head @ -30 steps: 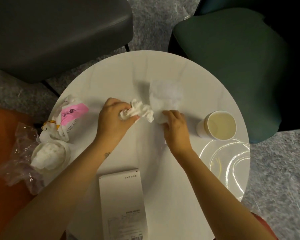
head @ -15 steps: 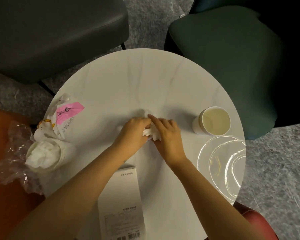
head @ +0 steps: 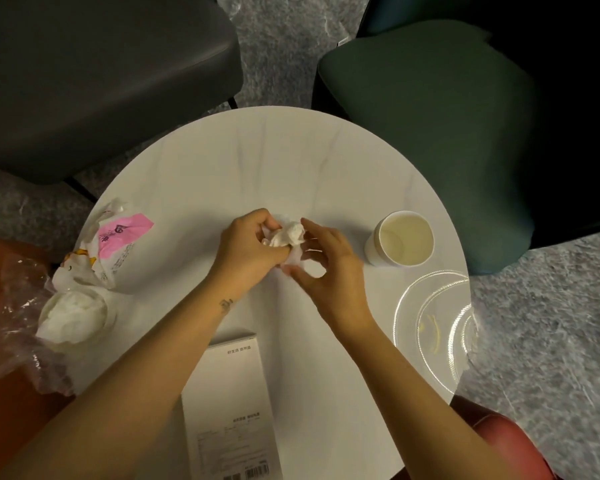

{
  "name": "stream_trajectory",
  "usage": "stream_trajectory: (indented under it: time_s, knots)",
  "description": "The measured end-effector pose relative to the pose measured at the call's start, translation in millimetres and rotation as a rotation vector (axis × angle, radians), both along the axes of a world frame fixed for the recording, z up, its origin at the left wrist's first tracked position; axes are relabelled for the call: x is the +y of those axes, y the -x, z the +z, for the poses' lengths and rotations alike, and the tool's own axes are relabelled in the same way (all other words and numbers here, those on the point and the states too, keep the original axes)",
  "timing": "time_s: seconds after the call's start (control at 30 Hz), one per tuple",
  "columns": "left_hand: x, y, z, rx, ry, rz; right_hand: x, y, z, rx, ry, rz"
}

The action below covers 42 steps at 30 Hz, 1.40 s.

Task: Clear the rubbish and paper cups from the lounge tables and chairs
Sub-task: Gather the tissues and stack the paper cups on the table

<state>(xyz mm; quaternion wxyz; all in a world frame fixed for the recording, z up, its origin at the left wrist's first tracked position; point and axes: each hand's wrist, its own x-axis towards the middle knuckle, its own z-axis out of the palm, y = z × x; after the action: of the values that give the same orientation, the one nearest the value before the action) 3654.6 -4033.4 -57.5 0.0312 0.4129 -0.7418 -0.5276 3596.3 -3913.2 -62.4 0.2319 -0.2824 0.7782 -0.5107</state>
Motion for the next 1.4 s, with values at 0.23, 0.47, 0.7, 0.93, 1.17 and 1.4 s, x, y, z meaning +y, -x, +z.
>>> stream_trajectory:
  time_s: [0.23,0.47,0.7,0.93,1.17,1.4]
  knots:
    - [8.7,28.0,57.9,0.255,-0.214,-0.252,13.7,22.5,35.8,0.361,0.051,-0.251]
    - [39.4,54.5,66.9,0.251,-0.174,-0.498,71.8,54.8,47.1,0.429,0.08,-0.388]
    - [70.9,65.3,16.7,0.015,0.132,-0.591,78.4,66.5,25.7,0.486,-0.26,-0.223]
    - [84.2,74.7,8.1,0.173,0.218,-0.443,76.4,68.3,17.4,0.729,-0.549,-0.033]
    - [80.9,71.8,1.9,0.106,0.315,-0.526,81.8,72.1,10.9,0.714,-0.685,0.168]
    - [77.5,69.7,1.6,-0.053,0.623,-0.722,90.7,70.1,7.8,0.683,-0.405,0.039]
